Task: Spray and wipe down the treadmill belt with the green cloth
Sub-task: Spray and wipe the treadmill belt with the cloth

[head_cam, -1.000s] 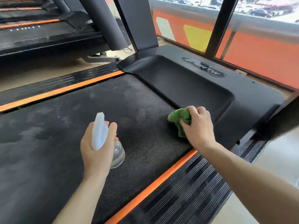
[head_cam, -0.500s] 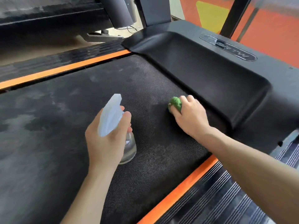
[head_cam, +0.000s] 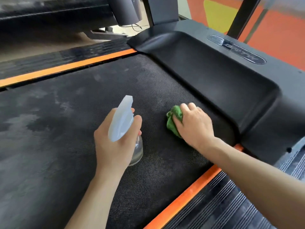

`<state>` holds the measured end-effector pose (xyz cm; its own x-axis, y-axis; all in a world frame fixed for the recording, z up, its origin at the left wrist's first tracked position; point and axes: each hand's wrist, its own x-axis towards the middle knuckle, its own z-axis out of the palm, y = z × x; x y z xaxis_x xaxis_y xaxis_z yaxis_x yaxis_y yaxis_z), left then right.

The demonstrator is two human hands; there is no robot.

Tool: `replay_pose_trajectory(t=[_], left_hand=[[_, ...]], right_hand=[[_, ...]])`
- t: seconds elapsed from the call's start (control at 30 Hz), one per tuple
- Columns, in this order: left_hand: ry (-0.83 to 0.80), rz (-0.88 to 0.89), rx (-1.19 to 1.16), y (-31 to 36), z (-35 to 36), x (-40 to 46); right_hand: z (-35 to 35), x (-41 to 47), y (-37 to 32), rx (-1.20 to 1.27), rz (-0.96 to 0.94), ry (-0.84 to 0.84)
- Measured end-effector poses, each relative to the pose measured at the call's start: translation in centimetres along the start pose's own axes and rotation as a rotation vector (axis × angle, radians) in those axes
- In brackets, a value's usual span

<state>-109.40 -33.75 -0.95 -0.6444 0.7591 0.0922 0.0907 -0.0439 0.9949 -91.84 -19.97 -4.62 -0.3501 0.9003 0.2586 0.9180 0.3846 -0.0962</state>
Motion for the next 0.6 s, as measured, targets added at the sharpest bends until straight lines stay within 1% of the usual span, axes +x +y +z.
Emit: replay_pose_trajectory(t=[0.03,0.1,0.17,0.2,0.23,0.27,0.33,0.37,0.4,0.43,0.47,0.57,0.6], left_hand=[[0.018,-0.012,-0.02,0.1,0.0,0.1],[0.028,-0.026,-0.049,0.2,-0.1,0.2],[0.019,-0.021,-0.054,0.4,-0.3,0.0],[0.01,-0.014,-0.053,0.4,-0.3,-0.1],[0.001,-0.006,-0.049,0.3,-0.3,-0.2],[-0.006,0.0,-0.044,0.2,-0.2,-0.2],[-0.022,0.023,-0.023,0.1,-0.1,-0.4],[-0.031,0.04,-0.01,0.1,-0.1,-0.4],[-0.035,0.05,0.0,0.1,0.0,-0.4],[-0.033,0.049,0.002,-0.1,0.1,-0.2],[-0.027,0.034,-0.004,-0.2,0.2,0.0],[0.022,-0.006,-0.033,-0.2,0.0,0.7],[0.028,-0.007,-0.028,-0.3,-0.1,0.9]], right_hand=[[-0.6,-2.0,-1.5,0.051,-0.077,-0.009],[-1.8,-6.5,-3.5,0.157,-0.26,-0.083],[-2.3,-7.1,-3.1,0.204,-0.423,-0.125],[-2.2,-6.1,-2.2,0.154,-0.478,-0.114],[-1.7,-4.7,-1.2,0.067,-0.494,-0.08],[-1.0,-2.8,-0.1,-0.019,-0.439,-0.035],[-0.6,0.9,2.3,-0.12,-0.14,-0.017],[-0.4,1.9,3.0,-0.103,0.023,-0.005],[-0.1,2.1,2.8,-0.067,0.118,0.01],[0.1,1.7,1.9,-0.054,0.137,0.002],[0.2,0.6,0.4,-0.036,0.103,-0.02],[-1.2,-5.0,-4.2,0.111,-0.163,-0.07],[-1.7,-6.3,-4.8,0.13,-0.214,-0.089]])
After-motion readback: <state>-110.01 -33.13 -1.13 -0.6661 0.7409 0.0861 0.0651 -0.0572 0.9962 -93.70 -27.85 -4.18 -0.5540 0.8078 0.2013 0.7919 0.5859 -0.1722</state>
